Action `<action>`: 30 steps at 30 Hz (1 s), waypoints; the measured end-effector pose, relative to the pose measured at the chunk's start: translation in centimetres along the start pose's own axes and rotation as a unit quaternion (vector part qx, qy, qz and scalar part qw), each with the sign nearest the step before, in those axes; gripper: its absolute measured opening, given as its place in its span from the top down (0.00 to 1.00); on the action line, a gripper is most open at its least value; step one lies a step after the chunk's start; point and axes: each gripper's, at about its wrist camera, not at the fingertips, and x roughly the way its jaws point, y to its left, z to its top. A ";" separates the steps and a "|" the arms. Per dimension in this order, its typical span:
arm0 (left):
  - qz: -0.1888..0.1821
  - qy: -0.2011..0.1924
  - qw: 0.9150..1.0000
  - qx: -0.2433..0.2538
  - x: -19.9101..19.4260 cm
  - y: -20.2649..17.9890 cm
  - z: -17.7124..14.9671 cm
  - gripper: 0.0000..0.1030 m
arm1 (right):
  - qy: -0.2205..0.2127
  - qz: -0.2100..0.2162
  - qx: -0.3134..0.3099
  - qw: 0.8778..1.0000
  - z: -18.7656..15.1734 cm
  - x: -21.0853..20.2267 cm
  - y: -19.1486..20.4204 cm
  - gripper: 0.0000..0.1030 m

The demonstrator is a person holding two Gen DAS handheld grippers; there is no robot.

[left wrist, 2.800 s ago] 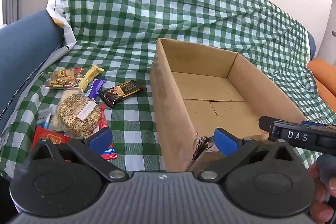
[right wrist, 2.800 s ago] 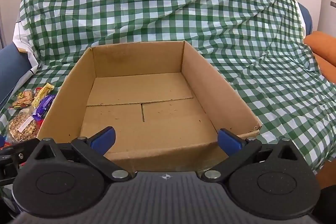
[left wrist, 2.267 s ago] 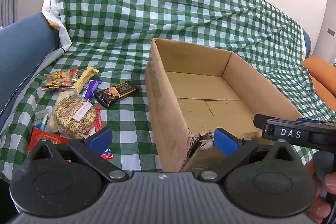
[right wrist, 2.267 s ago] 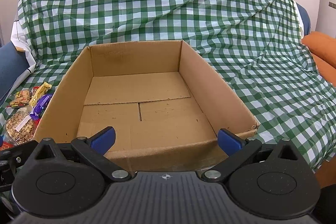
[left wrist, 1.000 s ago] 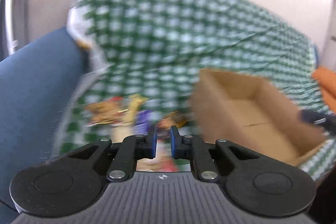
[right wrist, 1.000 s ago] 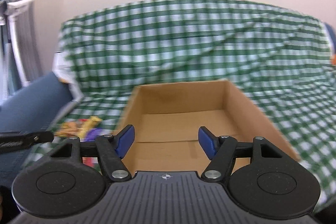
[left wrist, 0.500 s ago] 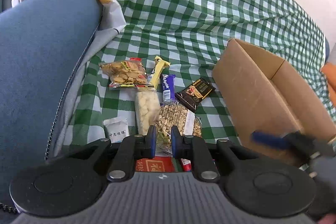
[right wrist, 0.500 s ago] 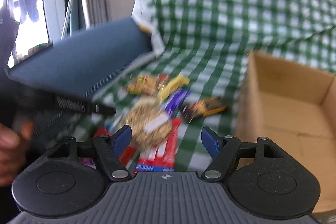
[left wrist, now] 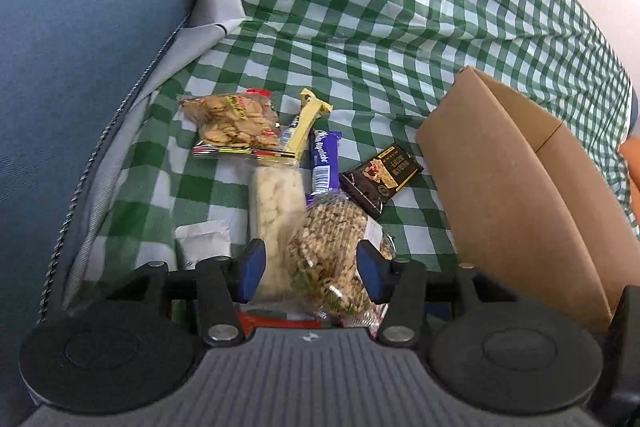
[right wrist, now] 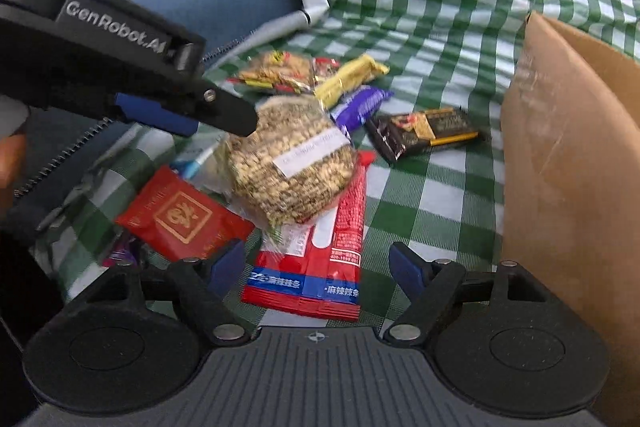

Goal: Organize snacks
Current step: 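Grasp the clear nut bag with the left tool while the right grasps the red spicy-strip pack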

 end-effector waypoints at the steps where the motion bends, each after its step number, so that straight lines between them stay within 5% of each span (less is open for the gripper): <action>1: 0.002 0.000 1.000 0.003 0.3 -0.2 0.0 0.46 | 0.004 -0.003 0.000 1.000 -0.1 0.3 0.0 0.22; 5: 0.010 0.016 1.000 0.020 1.7 -1.0 -0.3 0.55 | 0.009 0.002 -0.001 1.000 -0.5 0.8 -0.1 0.25; 7: 0.003 0.007 1.000 0.023 1.5 -1.1 -0.3 0.61 | 0.003 0.006 -0.010 1.000 -0.6 0.5 0.0 0.42; 10: -0.027 -0.018 0.999 -0.007 0.3 -0.1 -0.2 0.73 | -0.001 0.006 -0.018 1.000 -0.7 0.0 0.1 0.48; 17: -0.025 -0.051 0.995 -0.082 -3.0 2.9 -0.1 0.74 | 0.003 -0.005 -0.020 1.000 -1.0 -2.4 0.0 0.49; 21: -0.010 -0.009 0.994 -0.107 -3.9 3.7 -0.5 0.79 | 0.017 -0.013 -0.029 0.999 -1.7 -4.0 0.7 0.49; 23: 0.011 0.002 0.994 -0.110 -4.1 3.8 -0.7 0.68 | 0.033 -0.018 -0.029 0.999 -2.2 -4.6 1.0 0.49; 25: 0.022 -0.008 0.994 -0.106 -4.3 3.7 -0.8 0.41 | 0.048 -0.013 -0.015 0.999 -2.6 -5.0 1.1 0.46; 30: 0.034 -0.014 0.999 -0.038 -3.3 1.3 -0.8 0.26 | 0.038 -0.008 0.006 0.999 -2.5 -5.2 0.7 0.36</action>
